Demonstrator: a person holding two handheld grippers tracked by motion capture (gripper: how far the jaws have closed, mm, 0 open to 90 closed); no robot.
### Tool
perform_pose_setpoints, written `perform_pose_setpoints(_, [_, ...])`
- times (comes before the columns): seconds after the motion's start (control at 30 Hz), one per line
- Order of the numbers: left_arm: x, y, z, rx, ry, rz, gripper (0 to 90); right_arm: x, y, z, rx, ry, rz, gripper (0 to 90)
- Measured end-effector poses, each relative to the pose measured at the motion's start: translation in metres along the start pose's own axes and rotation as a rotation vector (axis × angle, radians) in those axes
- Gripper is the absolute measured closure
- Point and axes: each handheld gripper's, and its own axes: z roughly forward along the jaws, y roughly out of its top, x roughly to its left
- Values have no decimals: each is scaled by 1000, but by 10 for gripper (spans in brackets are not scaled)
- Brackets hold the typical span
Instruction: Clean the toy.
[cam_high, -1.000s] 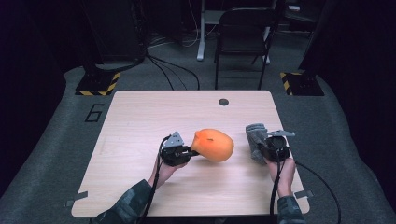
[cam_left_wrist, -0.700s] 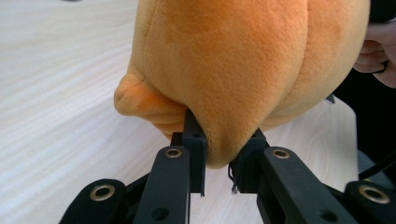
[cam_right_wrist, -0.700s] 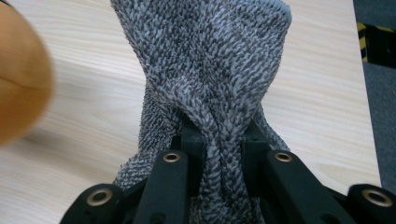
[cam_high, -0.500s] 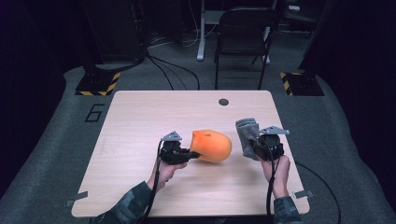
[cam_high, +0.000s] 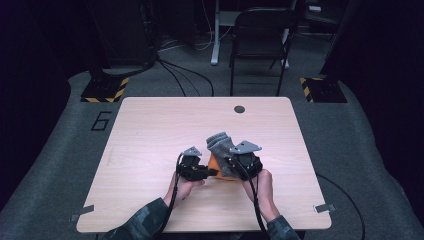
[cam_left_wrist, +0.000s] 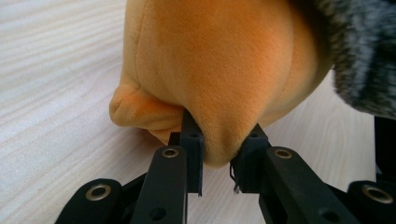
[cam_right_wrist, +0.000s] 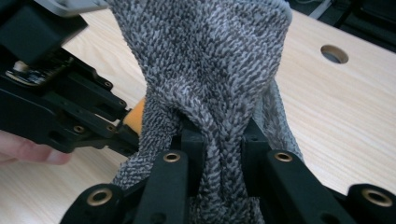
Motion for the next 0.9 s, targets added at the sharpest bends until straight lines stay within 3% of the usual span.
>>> perform_pose_setpoints(0.1, [-3,1,0,-1,14,26,766,-6,-1,0,7,-12,3,772])
perform_pose_setpoints(0.37, [-5,-1,2,-18,12,19,763,-19,-7,-1,25,-31,23,771])
perform_pose_setpoints(0.57, [-4,-2,2,-15,5,23,760,-42,-19,1,55,-65,88,768])
perform_pose_setpoints(0.73, [-5,-2,3,-20,9,30,760,-67,-38,12,122,-106,150,767])
perform_pose_setpoints(0.9, [-7,-2,3,-20,12,39,760,-79,-52,25,180,-97,191,764])
